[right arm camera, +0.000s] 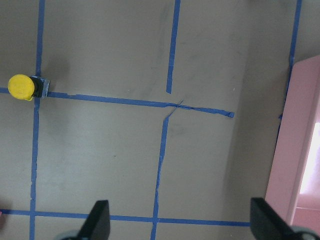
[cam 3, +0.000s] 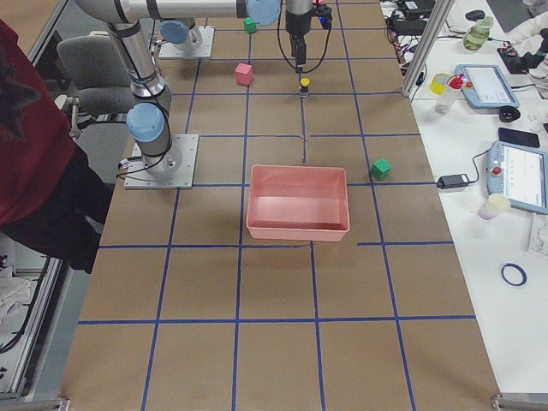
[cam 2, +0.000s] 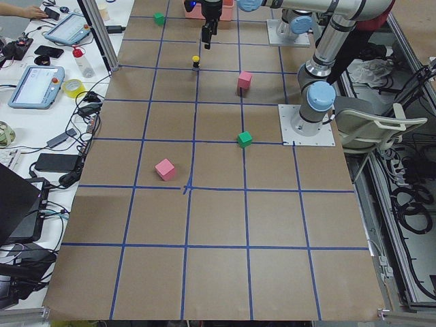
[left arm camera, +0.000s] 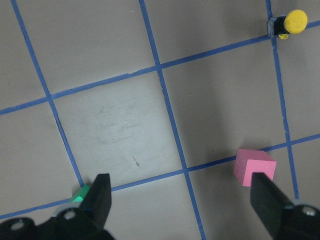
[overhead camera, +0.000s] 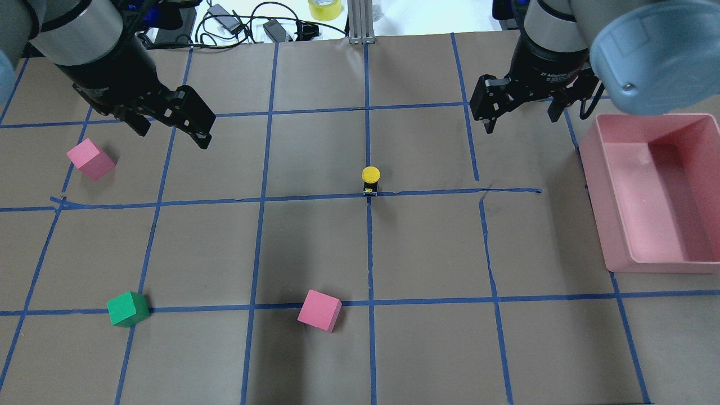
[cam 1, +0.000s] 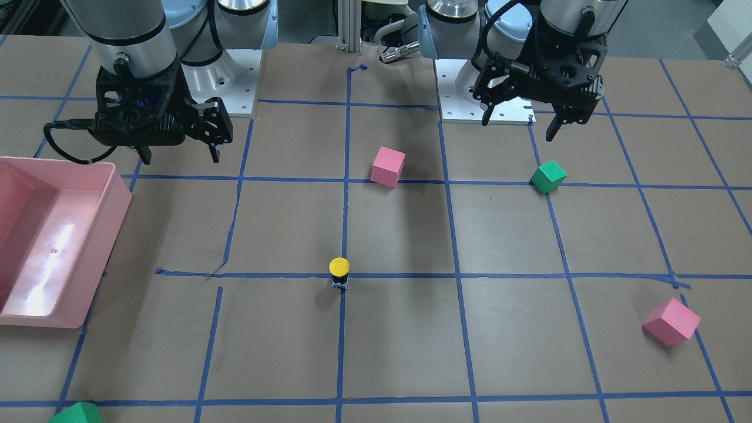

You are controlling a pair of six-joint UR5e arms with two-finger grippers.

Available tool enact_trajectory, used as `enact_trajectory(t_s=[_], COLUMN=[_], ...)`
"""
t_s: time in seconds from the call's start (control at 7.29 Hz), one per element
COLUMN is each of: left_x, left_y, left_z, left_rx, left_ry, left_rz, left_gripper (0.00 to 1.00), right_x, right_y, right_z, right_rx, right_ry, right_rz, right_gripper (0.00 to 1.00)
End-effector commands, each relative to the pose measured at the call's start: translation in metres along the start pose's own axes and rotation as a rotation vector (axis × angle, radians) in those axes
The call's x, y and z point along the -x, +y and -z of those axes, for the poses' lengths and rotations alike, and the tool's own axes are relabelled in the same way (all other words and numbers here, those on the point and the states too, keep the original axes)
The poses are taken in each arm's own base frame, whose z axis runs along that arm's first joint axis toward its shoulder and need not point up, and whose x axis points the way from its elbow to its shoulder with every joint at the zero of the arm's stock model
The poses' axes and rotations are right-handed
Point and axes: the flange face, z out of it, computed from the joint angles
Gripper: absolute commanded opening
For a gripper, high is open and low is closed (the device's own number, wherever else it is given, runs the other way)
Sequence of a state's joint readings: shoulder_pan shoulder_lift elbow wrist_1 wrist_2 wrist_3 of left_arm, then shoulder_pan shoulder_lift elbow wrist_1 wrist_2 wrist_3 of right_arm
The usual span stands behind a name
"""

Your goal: Align button upright

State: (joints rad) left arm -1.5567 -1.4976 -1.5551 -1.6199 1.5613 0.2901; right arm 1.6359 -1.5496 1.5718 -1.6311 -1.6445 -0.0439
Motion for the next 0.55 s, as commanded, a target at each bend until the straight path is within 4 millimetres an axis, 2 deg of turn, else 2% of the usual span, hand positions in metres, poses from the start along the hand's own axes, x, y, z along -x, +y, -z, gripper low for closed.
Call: enact_trajectory(t_s=[0.0,0.41], left_x=[-0.0026,-0.0039], left_y=[0.0018,0.0078], left_z=[0.002,0.0091], left_rx=[-0.022,-0.04], left_ry=[-0.002,-0.012], left_rz=[-0.002,-0.005], left_gripper=[1.0,1.0], right_x=[-0.0003,-0.0033], right_y=[-0.0002,-0.0005], right_z=[-0.0003,-0.0011], right_rx=[0.0,0.003], right_ry=[0.0,0.031], right_rz=[-0.002,0.0], right_gripper=[1.0,1.0])
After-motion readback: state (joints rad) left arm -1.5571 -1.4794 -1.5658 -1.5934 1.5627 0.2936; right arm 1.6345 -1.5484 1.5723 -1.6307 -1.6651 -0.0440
